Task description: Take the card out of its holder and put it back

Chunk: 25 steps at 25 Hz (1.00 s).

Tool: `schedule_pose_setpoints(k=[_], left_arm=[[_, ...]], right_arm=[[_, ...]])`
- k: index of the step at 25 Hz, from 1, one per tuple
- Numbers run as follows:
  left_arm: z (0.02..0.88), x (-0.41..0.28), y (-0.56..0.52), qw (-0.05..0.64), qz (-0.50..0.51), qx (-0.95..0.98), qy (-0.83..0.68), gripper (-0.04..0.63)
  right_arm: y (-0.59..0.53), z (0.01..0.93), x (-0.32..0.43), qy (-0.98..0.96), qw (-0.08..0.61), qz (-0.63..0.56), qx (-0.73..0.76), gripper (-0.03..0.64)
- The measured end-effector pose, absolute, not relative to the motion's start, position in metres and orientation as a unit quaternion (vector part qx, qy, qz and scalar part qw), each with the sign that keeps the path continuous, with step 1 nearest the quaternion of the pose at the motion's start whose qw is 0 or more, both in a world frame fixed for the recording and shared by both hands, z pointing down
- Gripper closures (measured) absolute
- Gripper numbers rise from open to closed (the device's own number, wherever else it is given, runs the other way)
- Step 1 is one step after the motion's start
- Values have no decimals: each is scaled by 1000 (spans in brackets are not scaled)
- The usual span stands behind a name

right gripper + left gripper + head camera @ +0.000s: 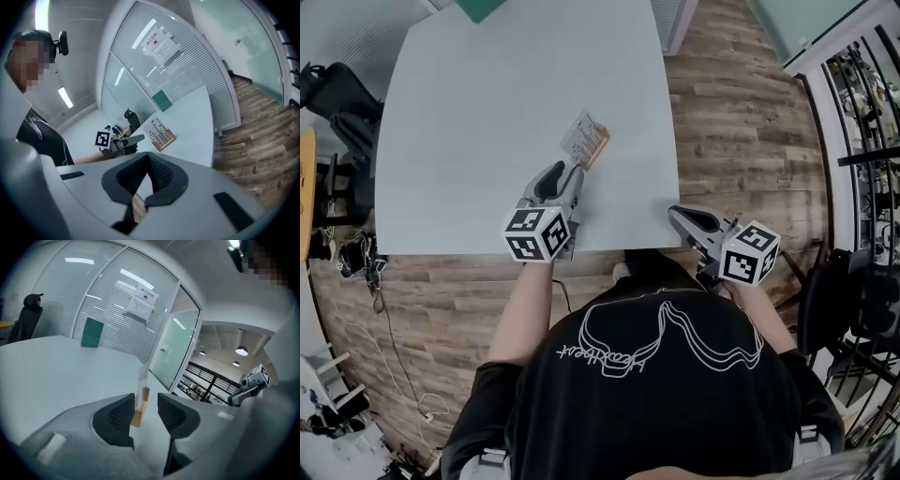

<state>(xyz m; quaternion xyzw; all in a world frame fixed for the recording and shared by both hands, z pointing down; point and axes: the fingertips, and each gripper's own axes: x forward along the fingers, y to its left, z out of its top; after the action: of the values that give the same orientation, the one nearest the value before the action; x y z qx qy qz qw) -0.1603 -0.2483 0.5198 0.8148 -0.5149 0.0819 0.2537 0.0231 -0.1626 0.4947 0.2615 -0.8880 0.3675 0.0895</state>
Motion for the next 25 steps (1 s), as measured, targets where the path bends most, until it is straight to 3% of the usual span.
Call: schedule_pose_setpoints(k=[5,12,20,25], left_arm=[[528,-165,-270,276,72,813,-508,454],[541,-158,-290,249,106,824,-497,457],[540,-153,-293,192,159,838,-485,558],[540,-152,-298,189,167,841,-478,561]], right_arm=[[-189,490,15,-894,89,367,240,607],[-216,505,7,-896,115,382,195,607],[-246,523,-20,-896,130,397,148,607],[-260,533,-34,-894,140,408,123,607]])
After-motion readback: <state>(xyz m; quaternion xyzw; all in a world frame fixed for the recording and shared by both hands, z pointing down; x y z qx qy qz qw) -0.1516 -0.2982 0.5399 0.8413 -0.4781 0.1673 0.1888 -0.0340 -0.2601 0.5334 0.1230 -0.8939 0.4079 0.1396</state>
